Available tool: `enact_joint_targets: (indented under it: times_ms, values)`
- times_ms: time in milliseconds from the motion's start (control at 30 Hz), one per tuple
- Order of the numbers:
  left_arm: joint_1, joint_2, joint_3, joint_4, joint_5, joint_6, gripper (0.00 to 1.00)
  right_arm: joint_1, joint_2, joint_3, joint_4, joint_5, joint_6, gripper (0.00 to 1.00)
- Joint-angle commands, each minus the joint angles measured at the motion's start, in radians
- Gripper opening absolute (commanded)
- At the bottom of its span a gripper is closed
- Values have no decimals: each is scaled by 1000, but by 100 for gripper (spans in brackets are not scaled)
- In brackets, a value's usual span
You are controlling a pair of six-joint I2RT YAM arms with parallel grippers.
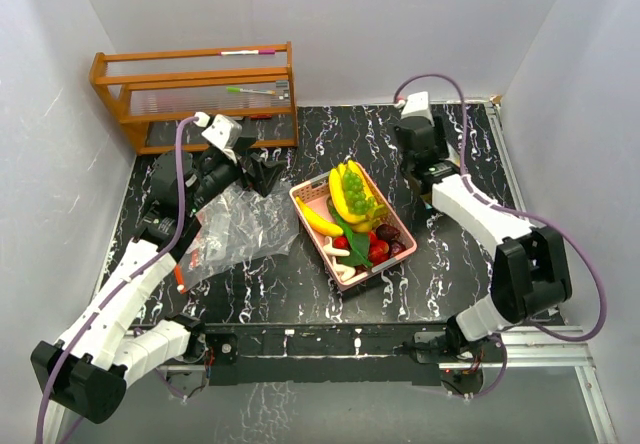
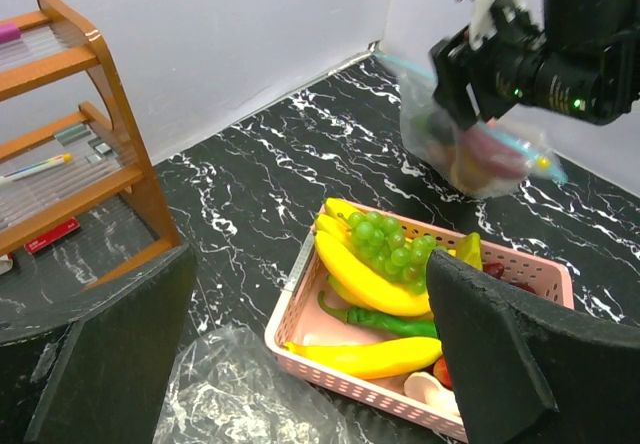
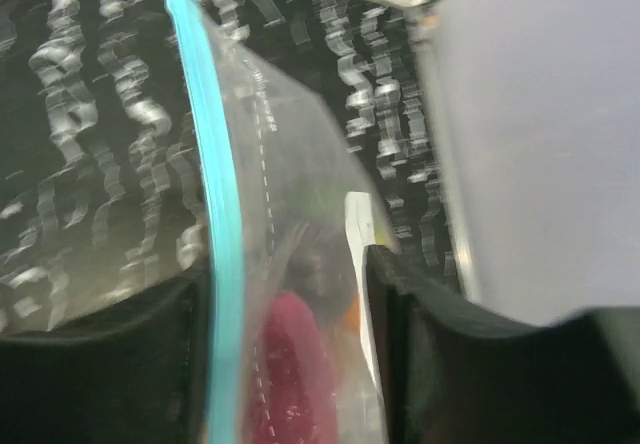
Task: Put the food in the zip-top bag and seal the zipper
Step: Place the zipper food storage bag at the center of the board.
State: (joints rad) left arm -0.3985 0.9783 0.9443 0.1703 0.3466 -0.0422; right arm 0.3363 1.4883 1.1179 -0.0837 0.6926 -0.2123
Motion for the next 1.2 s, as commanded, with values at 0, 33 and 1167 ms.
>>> enact_joint_targets:
  times_ms: [0,33,1167]
  values:
    - [3,-19,-4,-7,-14,-1,97,43,51,28,-75,-187,127,65]
    - [4,-19,-3,-11,-12,2,97,46,56,28,-82,-223,143,72]
    - [161,-9,102,-245,-989,-211,97,570,301,212,151,-981,497,89]
